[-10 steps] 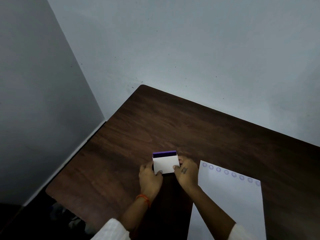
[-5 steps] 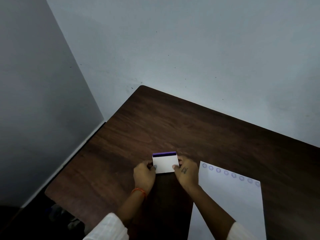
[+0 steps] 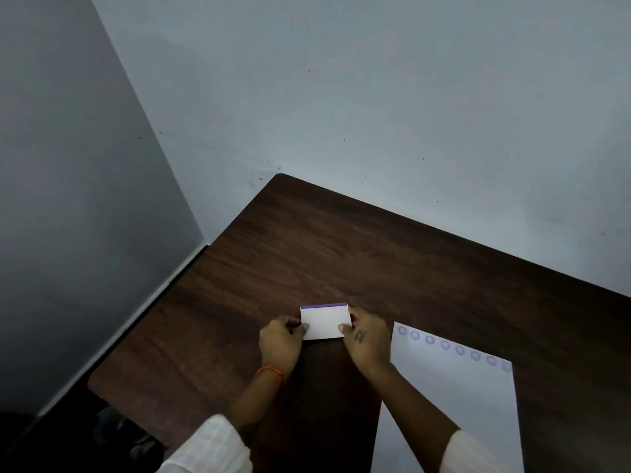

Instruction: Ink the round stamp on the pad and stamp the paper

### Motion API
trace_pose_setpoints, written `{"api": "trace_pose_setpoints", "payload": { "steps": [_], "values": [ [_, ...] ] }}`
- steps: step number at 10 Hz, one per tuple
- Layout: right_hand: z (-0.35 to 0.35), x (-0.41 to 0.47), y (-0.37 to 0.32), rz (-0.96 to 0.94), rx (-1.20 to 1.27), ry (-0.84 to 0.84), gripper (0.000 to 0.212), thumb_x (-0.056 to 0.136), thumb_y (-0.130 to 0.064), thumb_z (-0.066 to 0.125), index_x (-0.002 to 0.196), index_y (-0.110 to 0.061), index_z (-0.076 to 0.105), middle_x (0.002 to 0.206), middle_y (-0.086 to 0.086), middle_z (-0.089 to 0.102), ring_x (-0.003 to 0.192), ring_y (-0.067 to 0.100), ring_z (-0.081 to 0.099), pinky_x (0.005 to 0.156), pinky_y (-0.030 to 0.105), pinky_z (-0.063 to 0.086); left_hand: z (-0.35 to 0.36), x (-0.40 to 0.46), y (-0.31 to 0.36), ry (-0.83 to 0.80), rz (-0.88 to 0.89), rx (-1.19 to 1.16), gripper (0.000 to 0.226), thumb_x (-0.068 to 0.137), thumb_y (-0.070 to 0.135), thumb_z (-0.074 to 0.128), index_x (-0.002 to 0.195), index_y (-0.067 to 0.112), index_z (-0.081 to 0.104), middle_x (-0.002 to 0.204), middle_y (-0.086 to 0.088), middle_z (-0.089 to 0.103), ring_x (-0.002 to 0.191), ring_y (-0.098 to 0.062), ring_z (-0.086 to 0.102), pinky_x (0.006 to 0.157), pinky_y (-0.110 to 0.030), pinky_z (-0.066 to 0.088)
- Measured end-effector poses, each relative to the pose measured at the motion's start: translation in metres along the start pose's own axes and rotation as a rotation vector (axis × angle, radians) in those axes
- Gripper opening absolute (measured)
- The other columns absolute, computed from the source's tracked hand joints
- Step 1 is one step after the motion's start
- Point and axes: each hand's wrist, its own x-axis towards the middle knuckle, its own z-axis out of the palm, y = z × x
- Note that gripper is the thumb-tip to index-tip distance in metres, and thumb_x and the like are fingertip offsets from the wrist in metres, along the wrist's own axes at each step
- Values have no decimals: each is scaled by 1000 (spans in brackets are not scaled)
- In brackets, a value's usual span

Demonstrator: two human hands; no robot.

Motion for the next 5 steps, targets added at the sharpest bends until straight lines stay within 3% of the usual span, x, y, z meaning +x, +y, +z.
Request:
{"api": "trace_pose_setpoints", "payload": {
  "steps": [2, 3, 4, 5],
  "values": [
    [-3, -2, -3, -13, -21, -18, 53, 85, -26, 64, 133, -15, 46, 134, 9, 57, 124, 27, 52, 104, 38, 46, -3, 5, 1, -44, -26, -12, 17, 79, 26, 71, 76, 10, 67, 76, -15, 73, 68, -24, 71, 78, -39, 59],
    [-10, -5, -4, -45, -3, -60, 47, 86, -26, 63, 130, -13, 50, 129, 10, 61, 119, 27, 56, 101, 39, 48, -8, 4, 3, -72, -6, 40, 26, 83, 35, 66, 81, 9, 67, 81, -14, 73, 72, -24, 70, 79, -36, 57],
    [-18, -6, -7, -88, 32, 38, 41, 88, -29, 59, 124, -10, 53, 123, 13, 64, 113, 28, 59, 97, 39, 50, -12, 1, 6, 23, 124, 175, 36, 87, 44, 55, 92, 10, 64, 98, -13, 68, 88, -26, 63, 77, -34, 50],
    [-27, -9, -10, -116, -14, 167, 47, 92, -37, 50, 132, -12, 46, 131, 13, 57, 122, 27, 53, 99, 34, 45, -15, -5, 16, 127, 315, 325, 36, 90, 44, 49, 106, 12, 56, 114, -13, 58, 100, -25, 56, 82, -36, 50]
  ]
}}
